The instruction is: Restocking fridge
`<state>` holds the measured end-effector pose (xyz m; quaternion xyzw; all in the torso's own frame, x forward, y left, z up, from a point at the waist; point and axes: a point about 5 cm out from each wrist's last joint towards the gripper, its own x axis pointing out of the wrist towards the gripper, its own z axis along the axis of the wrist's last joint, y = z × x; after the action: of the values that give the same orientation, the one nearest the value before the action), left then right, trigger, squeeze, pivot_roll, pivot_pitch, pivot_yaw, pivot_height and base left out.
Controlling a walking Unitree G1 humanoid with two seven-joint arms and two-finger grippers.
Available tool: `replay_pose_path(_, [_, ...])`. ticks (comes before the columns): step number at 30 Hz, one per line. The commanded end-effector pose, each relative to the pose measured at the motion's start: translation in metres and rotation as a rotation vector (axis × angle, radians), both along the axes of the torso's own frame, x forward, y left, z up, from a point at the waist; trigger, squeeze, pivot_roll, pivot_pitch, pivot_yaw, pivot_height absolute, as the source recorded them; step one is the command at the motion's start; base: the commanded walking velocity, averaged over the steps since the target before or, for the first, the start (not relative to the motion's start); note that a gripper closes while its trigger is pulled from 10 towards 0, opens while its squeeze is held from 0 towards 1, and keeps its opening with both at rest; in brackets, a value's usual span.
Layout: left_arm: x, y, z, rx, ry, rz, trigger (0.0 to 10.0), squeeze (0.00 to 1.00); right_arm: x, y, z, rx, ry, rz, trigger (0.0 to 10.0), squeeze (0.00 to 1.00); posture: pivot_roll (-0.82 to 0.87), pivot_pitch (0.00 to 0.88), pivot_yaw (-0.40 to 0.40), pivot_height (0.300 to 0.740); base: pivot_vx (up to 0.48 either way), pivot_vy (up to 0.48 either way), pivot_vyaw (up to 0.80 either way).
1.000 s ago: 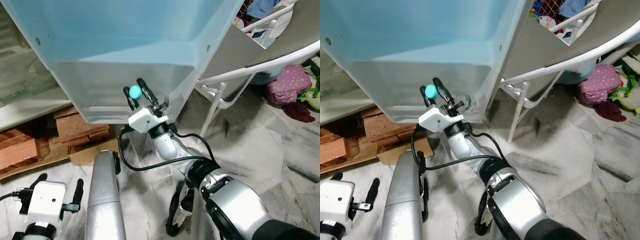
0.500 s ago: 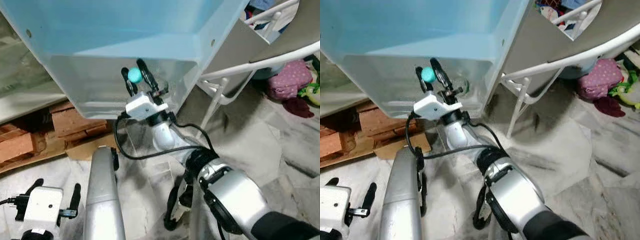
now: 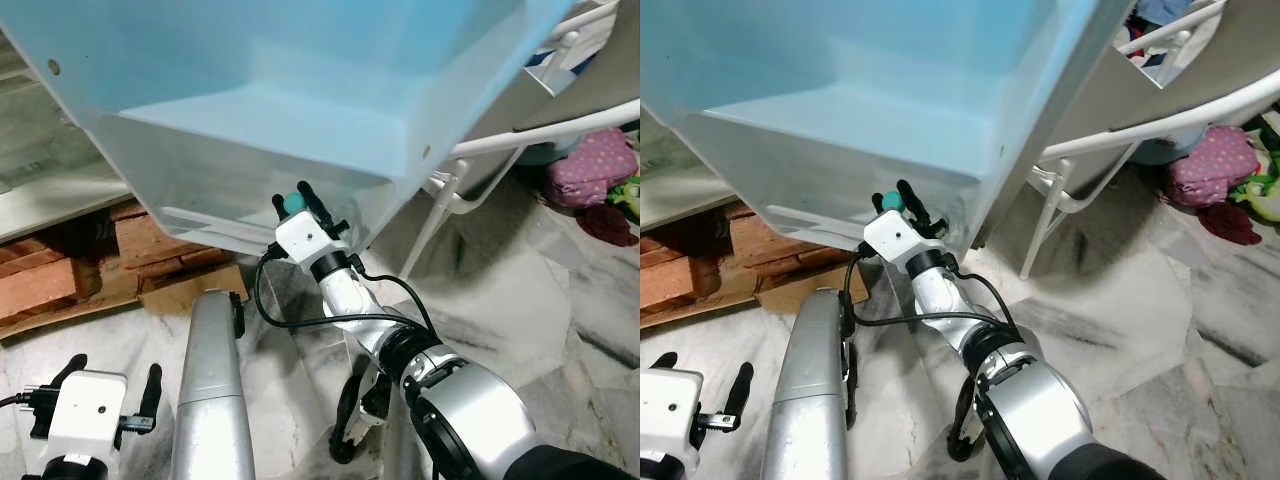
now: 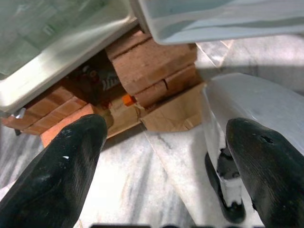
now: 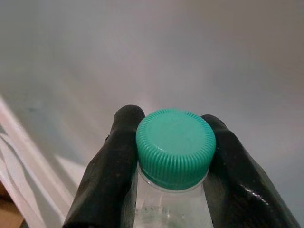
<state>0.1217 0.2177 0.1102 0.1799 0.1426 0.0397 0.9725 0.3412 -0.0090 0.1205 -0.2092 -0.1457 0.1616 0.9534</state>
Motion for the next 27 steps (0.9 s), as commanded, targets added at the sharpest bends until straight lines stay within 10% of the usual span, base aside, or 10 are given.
replay_pose_path(1, [-0.003,0.002,-0.008,0.002,0.036,0.01,10.0,0.0,-0.003,-0.013,-0.029,-0.003,0.188,-0.104,10.0,0.0,0.42,0.403,-0.147,0.561,0.0,0.0,0.0])
replay_pose_path(2, [-0.001,0.002,-0.008,0.003,0.033,0.009,10.0,0.0,-0.001,-0.016,-0.028,-0.004,0.192,-0.117,10.0,0.52,0.41,0.396,-0.147,0.561,0.0,0.0,0.0])
replay_pose_path(3, [0.0,0.002,-0.009,0.004,0.032,0.008,10.0,0.0,0.0,-0.017,-0.028,-0.004,0.193,-0.124,10.0,0.52,0.41,0.396,-0.147,0.561,0.0,0.0,0.0])
replay_pose_path(4, [0.001,0.002,-0.009,0.004,0.03,0.007,10.0,0.0,0.002,-0.019,-0.027,-0.003,0.197,-0.13,10.0,1.0,0.41,0.391,-0.147,0.561,0.0,0.0,0.0])
replay_pose_path(15, [0.032,0.014,-0.018,0.052,-0.004,-0.013,10.0,0.0,0.03,-0.067,-0.005,-0.043,0.179,-0.319,10.0,1.0,0.37,0.295,-0.143,0.561,0.0,0.0,0.0])
replay_pose_path(27, [0.073,0.024,-0.022,0.066,-0.057,-0.014,10.0,0.0,0.047,-0.056,0.044,0.091,0.077,-0.205,10.0,1.0,0.32,0.171,-0.133,0.561,0.0,0.0,0.0])
